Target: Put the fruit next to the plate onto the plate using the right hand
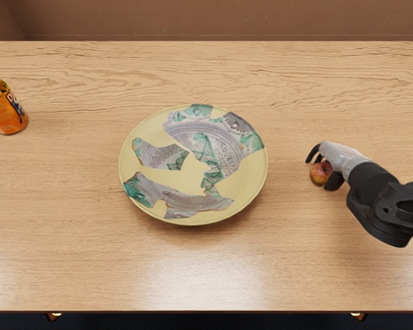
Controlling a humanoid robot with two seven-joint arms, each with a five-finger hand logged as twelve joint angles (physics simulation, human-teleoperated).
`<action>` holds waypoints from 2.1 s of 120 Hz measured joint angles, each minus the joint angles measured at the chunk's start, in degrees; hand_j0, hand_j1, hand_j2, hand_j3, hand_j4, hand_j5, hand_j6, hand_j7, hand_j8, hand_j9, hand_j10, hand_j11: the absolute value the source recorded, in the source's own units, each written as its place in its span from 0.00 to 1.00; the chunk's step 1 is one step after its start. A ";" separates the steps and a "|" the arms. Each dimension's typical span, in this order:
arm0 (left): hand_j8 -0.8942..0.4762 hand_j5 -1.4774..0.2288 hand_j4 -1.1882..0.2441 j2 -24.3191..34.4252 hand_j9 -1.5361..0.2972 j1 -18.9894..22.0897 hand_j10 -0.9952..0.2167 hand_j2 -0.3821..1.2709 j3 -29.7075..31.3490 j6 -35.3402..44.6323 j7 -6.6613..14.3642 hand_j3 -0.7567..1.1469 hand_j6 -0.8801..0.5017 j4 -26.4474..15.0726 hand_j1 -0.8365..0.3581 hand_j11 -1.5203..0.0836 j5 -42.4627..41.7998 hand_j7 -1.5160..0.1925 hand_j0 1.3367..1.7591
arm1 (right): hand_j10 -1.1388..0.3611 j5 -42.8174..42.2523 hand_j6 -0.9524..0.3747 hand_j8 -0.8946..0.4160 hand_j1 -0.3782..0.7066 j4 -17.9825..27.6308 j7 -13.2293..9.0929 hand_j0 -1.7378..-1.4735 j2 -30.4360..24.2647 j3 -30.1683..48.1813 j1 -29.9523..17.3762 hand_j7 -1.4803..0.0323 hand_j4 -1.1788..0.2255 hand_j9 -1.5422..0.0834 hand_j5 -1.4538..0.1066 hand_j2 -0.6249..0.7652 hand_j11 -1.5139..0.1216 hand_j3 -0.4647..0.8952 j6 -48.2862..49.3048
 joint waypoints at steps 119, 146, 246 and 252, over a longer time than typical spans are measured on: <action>0.65 0.87 0.83 0.00 0.84 0.13 0.82 0.23 0.00 0.00 0.00 0.40 0.64 0.00 0.99 0.95 0.02 0.89 0.76 | 0.29 1.33 0.40 0.37 0.63 0.68 0.00 0.32 0.30 0.74 4.25 0.36 0.33 0.35 0.31 0.62 0.33 0.34 1.71; 0.65 0.87 0.83 0.00 0.84 0.18 0.82 0.23 0.00 -0.02 0.00 0.40 0.64 0.00 0.99 0.95 0.04 0.89 0.76 | 0.29 4.05 0.41 0.37 0.64 2.07 0.01 0.31 0.14 0.80 9.13 0.35 0.34 0.35 0.31 0.63 0.33 0.34 3.74; 0.65 0.87 0.83 0.00 0.84 0.18 0.82 0.23 0.01 0.00 0.00 0.40 0.64 0.00 0.99 0.95 0.04 0.89 0.76 | 0.29 16.95 0.40 0.36 0.66 -1.20 0.06 0.30 21.91 2.07 21.78 0.35 0.34 0.35 0.29 0.70 0.32 0.34 6.26; 0.65 0.87 0.83 0.00 0.84 0.18 0.82 0.23 0.01 0.00 0.00 0.40 0.64 0.01 0.99 0.95 0.04 0.89 0.76 | 0.29 17.02 0.40 0.35 0.66 -2.06 0.05 0.30 23.22 2.07 21.62 0.35 0.34 0.34 0.29 0.73 0.32 0.34 6.24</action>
